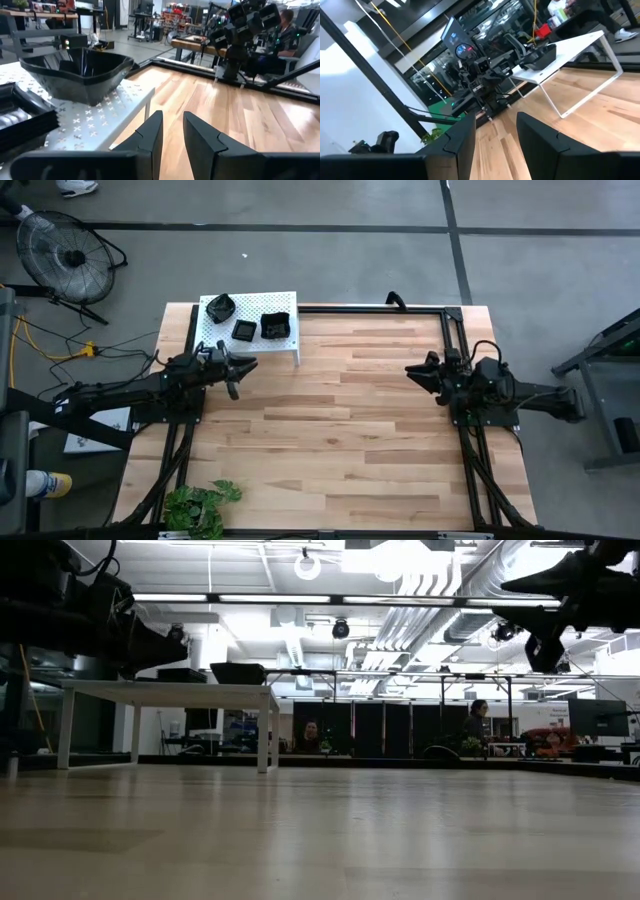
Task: Pick & Place Mini shaped plates
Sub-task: Return to Home Position
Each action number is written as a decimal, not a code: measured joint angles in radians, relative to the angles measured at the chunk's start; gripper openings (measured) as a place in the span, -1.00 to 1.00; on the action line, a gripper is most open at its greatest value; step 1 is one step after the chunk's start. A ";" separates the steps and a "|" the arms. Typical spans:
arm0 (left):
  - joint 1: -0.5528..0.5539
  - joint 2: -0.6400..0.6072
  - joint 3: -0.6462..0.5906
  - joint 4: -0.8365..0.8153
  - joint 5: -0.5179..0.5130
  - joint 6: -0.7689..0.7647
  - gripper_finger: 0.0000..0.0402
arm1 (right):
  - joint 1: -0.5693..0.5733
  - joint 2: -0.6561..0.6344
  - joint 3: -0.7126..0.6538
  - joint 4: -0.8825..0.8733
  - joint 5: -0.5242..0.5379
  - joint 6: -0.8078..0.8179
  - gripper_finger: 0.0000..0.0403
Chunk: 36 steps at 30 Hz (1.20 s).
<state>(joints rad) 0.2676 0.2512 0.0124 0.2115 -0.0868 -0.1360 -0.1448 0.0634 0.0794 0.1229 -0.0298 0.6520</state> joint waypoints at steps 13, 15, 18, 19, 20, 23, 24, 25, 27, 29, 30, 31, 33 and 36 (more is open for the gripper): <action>0.000 -0.001 0.000 -0.033 0.000 0.006 -0.64 | 0.000 -0.049 0.001 -0.100 0.097 -0.067 -0.32; 0.000 -0.001 0.000 -0.034 0.000 0.009 -0.64 | 0.000 -0.049 0.001 -0.121 0.102 -0.124 -0.32; 0.000 0.000 0.000 -0.043 0.000 0.061 -0.64 | 0.000 -0.049 0.001 -0.137 0.099 -0.179 -0.32; 0.000 0.000 0.000 -0.043 0.000 0.081 -0.64 | 0.000 -0.049 0.001 -0.137 0.098 -0.179 -0.32; 0.000 0.000 0.000 -0.043 0.000 0.100 -0.64 | 0.000 -0.049 0.001 -0.137 0.098 -0.179 -0.32; 0.000 0.000 0.000 -0.040 0.000 0.133 -0.64 | 0.000 -0.049 0.001 -0.136 0.095 -0.184 -0.32; 0.000 0.000 0.000 -0.041 0.000 0.134 -0.64 | 0.000 -0.049 0.001 -0.136 0.095 -0.184 -0.32; 0.000 0.000 0.000 -0.040 0.000 0.135 -0.64 | 0.000 -0.049 0.001 -0.136 0.095 -0.182 -0.32; 0.000 0.000 0.000 -0.040 0.000 0.136 -0.64 | 0.000 -0.049 0.001 -0.136 0.094 -0.183 -0.32; 0.000 0.000 0.000 -0.040 0.000 0.136 -0.64 | 0.000 -0.049 0.001 -0.136 0.094 -0.182 -0.32; 0.000 0.000 0.000 -0.040 0.000 0.136 -0.64 | 0.000 -0.049 0.001 -0.136 0.094 -0.182 -0.32; 0.000 0.000 0.000 -0.040 0.000 0.137 -0.64 | 0.000 -0.049 0.001 -0.136 0.094 -0.182 -0.32; 0.000 0.000 0.000 -0.040 0.000 0.138 -0.64 | 0.000 -0.049 0.001 -0.136 0.094 -0.182 -0.32; 0.000 0.000 0.000 -0.040 0.000 0.139 -0.64 | 0.000 -0.049 0.001 -0.136 0.094 -0.182 -0.32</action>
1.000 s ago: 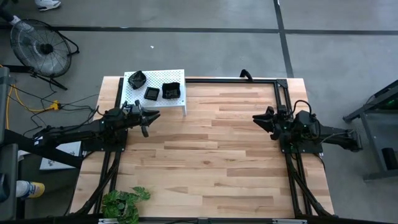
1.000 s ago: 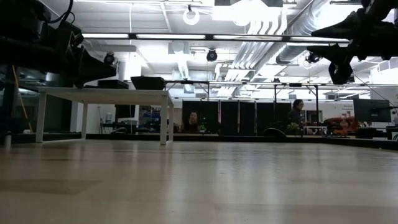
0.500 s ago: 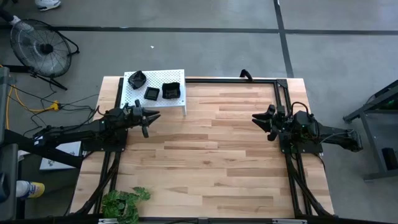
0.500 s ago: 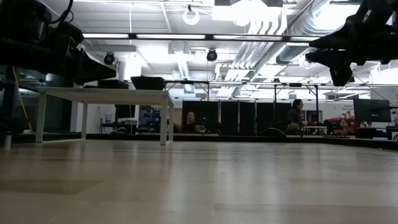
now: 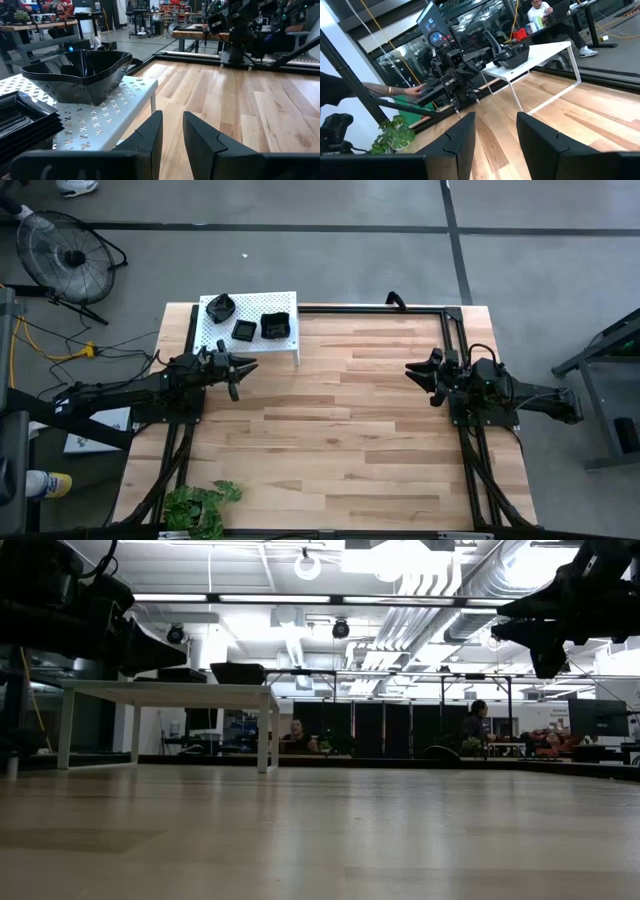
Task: Pick & Place Mini shaped plates
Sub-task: Return to Home Position
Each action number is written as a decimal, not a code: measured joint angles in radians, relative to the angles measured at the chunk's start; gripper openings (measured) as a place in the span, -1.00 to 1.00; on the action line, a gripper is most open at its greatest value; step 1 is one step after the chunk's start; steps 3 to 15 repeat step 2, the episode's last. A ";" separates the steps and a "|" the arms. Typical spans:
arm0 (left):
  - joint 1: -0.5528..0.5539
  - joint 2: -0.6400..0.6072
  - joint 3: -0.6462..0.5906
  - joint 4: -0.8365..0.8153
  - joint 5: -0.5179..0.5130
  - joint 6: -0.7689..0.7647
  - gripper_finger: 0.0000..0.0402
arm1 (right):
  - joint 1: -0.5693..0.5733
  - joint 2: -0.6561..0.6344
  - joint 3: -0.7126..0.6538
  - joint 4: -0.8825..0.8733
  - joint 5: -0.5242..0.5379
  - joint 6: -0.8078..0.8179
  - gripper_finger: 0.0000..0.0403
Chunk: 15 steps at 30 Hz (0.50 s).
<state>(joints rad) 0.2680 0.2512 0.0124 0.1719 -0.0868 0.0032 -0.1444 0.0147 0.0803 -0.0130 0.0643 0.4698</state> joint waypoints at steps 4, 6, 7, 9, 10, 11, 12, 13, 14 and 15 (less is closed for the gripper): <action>0.000 0.000 0.000 0.000 0.000 0.000 -0.64 | 0.000 0.000 0.000 0.000 0.000 0.000 -0.32; 0.000 0.000 0.000 0.000 0.000 0.000 -0.64 | 0.000 0.000 0.000 0.000 0.000 0.000 -0.32; 0.000 0.000 0.000 0.000 0.000 0.000 -0.64 | 0.000 0.000 0.000 0.000 0.000 0.000 -0.32; 0.000 0.000 0.000 0.000 0.000 0.000 -0.64 | 0.000 0.000 0.000 0.000 0.000 0.000 -0.32; 0.000 0.000 0.000 0.000 0.000 0.000 -0.64 | 0.000 0.000 0.000 0.000 0.000 0.000 -0.32; 0.000 0.000 0.000 0.000 0.000 0.000 -0.64 | 0.000 0.000 0.000 0.000 0.000 0.000 -0.32; 0.000 0.000 0.000 0.000 0.000 0.000 -0.64 | 0.000 0.000 0.000 0.000 0.000 0.000 -0.32; 0.000 0.000 0.000 0.000 0.000 0.000 -0.64 | 0.000 0.000 0.000 0.000 0.000 0.000 -0.32; 0.000 0.000 0.000 0.000 0.000 0.000 -0.64 | 0.000 0.000 0.000 0.000 0.000 0.000 -0.32; 0.000 0.000 0.000 0.000 0.000 0.000 -0.64 | 0.000 0.000 0.000 0.000 0.000 0.000 -0.32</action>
